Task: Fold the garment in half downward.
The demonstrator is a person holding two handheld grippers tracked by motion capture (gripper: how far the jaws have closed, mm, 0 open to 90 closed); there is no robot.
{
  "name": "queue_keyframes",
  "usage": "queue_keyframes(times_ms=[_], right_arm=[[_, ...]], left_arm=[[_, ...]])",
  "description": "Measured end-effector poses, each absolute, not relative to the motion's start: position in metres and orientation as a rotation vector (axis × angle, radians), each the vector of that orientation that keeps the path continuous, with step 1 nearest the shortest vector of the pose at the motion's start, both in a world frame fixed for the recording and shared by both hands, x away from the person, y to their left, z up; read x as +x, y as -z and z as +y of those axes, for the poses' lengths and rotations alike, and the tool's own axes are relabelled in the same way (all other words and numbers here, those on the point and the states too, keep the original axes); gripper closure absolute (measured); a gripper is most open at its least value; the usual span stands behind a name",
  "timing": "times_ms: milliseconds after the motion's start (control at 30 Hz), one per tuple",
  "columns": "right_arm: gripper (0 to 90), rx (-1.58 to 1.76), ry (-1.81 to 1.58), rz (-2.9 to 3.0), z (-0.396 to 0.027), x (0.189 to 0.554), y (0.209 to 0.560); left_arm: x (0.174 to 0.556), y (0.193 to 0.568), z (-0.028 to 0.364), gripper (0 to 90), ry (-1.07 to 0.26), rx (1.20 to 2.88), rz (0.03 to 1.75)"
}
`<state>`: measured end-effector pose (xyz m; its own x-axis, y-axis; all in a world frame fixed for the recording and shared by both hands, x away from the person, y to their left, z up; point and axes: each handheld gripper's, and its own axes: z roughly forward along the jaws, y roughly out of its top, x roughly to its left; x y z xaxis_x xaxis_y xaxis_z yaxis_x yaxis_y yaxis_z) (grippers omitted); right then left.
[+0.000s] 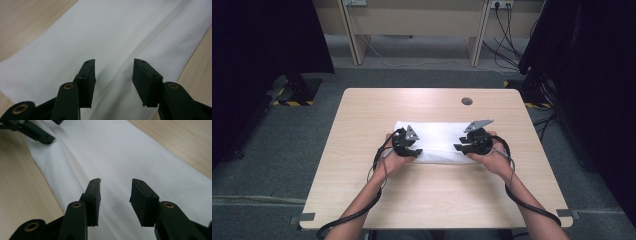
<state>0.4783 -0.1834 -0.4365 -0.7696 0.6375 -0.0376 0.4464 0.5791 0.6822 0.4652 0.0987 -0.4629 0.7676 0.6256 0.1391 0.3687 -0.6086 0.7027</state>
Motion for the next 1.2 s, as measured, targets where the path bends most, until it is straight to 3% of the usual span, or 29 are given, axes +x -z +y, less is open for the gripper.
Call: queue_keyframes(times_ms=[400,500,700,1200], right_arm=[[67.3,0.898,-0.862,2.599,-0.179,0.495,0.457],[77.8,0.901,-0.87,2.611,-0.179,0.495,0.458],[85.6,0.922,-0.882,2.625,-0.179,0.496,0.458],[90.0,1.03,-1.03,2.508,-0.186,0.504,0.442]], left_arm=[[0.466,0.463,0.099,51.4,-0.486,2.287,0.733],[0.466,0.463,0.099,51.3,-0.485,2.287,0.734],[0.466,0.462,0.099,50.8,-0.488,2.291,0.731],[0.465,0.456,0.101,44.2,-0.52,2.295,0.713]])
